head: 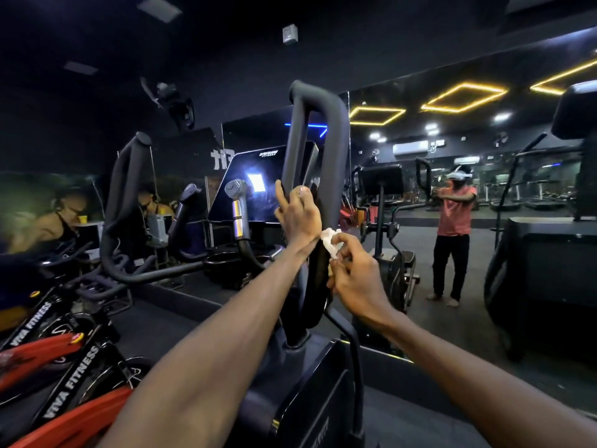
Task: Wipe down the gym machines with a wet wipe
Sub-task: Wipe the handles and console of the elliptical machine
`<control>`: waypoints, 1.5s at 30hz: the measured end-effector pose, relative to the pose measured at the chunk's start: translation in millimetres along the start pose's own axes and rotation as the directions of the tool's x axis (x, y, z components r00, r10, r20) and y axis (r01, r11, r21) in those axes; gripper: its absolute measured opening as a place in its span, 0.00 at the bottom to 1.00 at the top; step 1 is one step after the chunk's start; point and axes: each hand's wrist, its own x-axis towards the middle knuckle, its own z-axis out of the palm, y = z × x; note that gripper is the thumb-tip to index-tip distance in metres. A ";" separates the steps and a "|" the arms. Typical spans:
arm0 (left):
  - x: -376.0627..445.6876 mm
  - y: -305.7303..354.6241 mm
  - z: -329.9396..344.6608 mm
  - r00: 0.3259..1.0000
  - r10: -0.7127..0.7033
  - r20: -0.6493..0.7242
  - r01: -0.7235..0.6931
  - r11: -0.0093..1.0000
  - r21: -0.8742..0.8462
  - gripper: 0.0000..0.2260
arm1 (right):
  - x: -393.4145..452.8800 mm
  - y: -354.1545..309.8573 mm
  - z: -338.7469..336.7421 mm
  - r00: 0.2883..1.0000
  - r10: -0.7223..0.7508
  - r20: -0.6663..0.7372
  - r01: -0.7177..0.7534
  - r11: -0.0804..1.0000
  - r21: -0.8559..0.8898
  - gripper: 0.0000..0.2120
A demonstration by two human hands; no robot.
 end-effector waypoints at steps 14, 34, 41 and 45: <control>-3.2 -5.9 4.0 0.997 -0.001 -0.078 0.013 0.989 0.150 0.26 | 36.2 25.6 21.1 0.768 0.564 0.304 -0.633 0.591 0.500 0.16; -12.2 -13.7 -13.3 0.999 -0.020 0.048 0.005 0.954 0.299 0.22 | 17.0 36.9 10.1 0.686 0.479 0.547 -0.727 0.420 0.543 0.11; -18.2 -31.4 -19.8 0.991 0.052 0.126 -0.085 0.958 0.273 0.21 | -7.3 26.7 13.0 0.639 0.539 0.550 -0.768 0.482 0.421 0.15; -23.4 -41.2 -28.6 0.974 0.132 0.183 -0.177 0.950 0.259 0.20 | 2.3 24.8 2.4 0.675 0.493 0.549 -0.727 0.317 0.609 0.14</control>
